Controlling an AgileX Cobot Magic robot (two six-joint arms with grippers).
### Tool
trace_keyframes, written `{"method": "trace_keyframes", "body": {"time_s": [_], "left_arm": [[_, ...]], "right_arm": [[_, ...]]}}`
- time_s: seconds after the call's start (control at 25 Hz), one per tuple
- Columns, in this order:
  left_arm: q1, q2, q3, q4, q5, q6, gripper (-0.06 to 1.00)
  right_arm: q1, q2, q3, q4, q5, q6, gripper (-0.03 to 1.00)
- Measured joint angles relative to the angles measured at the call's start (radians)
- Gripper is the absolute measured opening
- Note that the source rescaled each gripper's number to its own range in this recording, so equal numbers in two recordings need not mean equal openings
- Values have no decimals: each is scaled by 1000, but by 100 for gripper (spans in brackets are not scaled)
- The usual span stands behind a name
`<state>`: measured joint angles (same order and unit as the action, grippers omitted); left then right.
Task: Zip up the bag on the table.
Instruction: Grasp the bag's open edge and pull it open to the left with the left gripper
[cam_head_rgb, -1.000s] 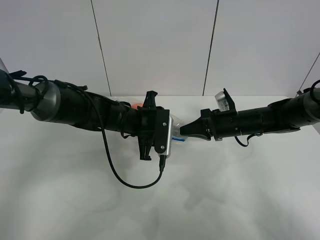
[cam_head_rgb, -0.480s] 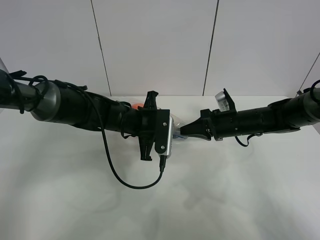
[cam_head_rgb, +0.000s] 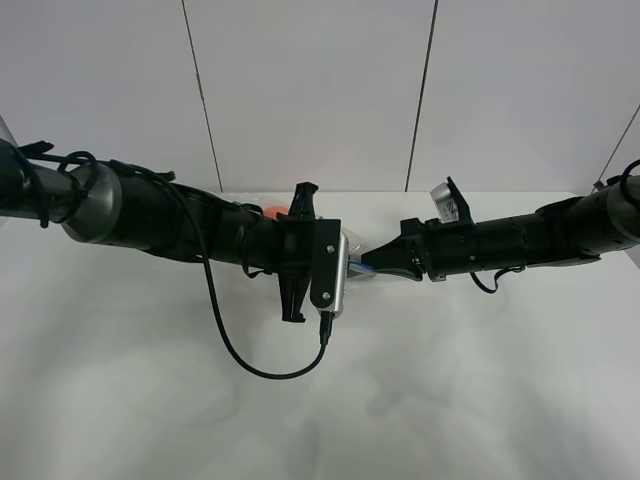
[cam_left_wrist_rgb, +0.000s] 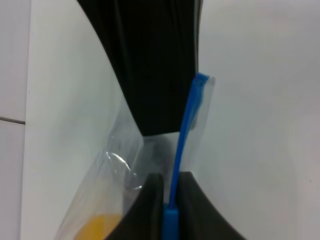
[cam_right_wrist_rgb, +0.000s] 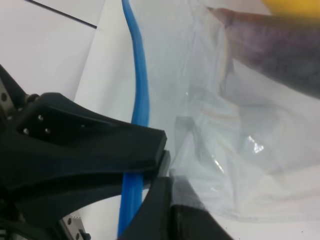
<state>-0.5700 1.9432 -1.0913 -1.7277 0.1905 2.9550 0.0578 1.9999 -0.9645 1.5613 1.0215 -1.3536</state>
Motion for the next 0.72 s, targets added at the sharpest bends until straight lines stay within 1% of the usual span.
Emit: {"method": "trace_keyframes", "body": {"time_s": [0.16,0.24,0.28,0.4,0.48,0.72], "left_arm": [[-1,0,0,0,-66,0,0],[-5,0,0,0,-138,0,0],[-5,0,0,1,-190,-6,0],[-5,0,0,1,-309,-43,0],[-8,0,0,1,-364,-59,0],[1,0,0,1,-477,-69,0]], "right_arm": [[0,0,0,11,-2,0,0],[1,0,0,15,-2,0,0],[1,0,-1,15,-2,0,0],[4,0,-1,18,-5,0,0],[8,0,-1,19,-8,0,0],[9,0,-1,12,-11,0,0]]}}
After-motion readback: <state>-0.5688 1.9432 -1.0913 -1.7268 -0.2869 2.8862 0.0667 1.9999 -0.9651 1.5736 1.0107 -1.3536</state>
